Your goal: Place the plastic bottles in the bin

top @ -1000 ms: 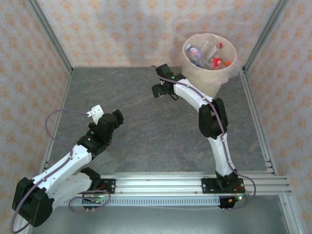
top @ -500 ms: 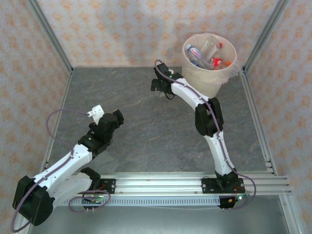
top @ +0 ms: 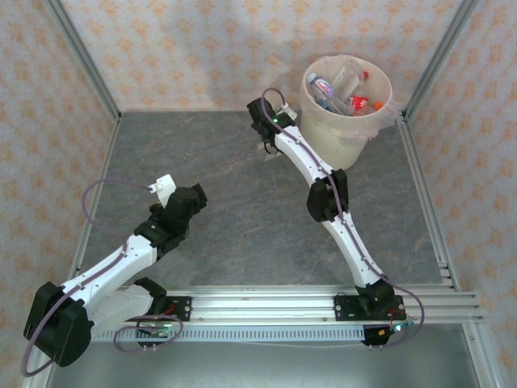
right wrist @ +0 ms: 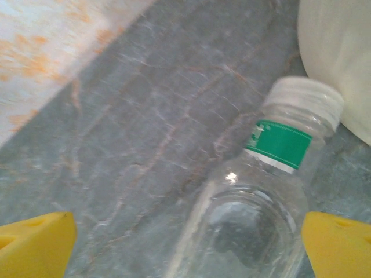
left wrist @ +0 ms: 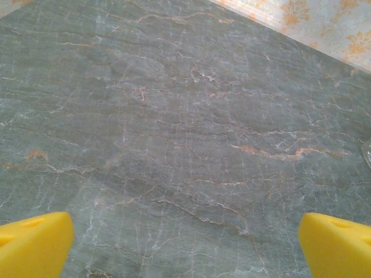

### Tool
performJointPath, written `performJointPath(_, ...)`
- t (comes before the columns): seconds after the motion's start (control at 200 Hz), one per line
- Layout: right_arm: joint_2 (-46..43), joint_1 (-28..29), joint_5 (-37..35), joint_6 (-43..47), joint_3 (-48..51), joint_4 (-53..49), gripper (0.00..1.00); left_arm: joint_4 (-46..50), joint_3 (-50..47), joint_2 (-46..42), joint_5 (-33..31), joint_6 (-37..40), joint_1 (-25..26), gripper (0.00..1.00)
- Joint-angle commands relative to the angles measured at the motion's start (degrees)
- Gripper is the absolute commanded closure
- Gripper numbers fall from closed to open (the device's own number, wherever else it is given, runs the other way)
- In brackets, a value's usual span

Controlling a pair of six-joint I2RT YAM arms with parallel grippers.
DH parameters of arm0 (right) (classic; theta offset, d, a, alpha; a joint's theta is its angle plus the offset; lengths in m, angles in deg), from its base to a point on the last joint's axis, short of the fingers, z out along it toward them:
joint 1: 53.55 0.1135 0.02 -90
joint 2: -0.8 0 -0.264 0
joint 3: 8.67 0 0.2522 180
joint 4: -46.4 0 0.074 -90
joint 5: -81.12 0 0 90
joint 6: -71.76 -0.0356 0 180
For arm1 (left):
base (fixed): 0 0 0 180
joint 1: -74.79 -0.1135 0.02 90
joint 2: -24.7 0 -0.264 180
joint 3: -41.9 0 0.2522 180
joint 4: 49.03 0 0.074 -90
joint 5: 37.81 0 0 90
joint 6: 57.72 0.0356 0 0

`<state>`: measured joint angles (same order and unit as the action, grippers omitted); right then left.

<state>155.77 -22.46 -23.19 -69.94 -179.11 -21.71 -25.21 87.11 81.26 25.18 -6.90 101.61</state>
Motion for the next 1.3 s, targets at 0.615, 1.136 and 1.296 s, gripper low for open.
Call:
performJointPath(0.615,4.6,0.6,3.3,4.8,-1.7,-5.4,0.15,0.3,3.1,4.1,-0.9,0.1,-0.8,0.00)
performJointPath(1.136,-22.0,6.0,9.3,31.1,30.5,8.3,0.50,0.8,0.0,-0.7,-3.3,-0.8,-0.9,0.00)
performJointPath(1.296,-38.6,6.0,13.1,34.6,51.9,21.0,0.53,0.4,-0.8,-1.8,-4.5,-0.9,-1.0,0.00)
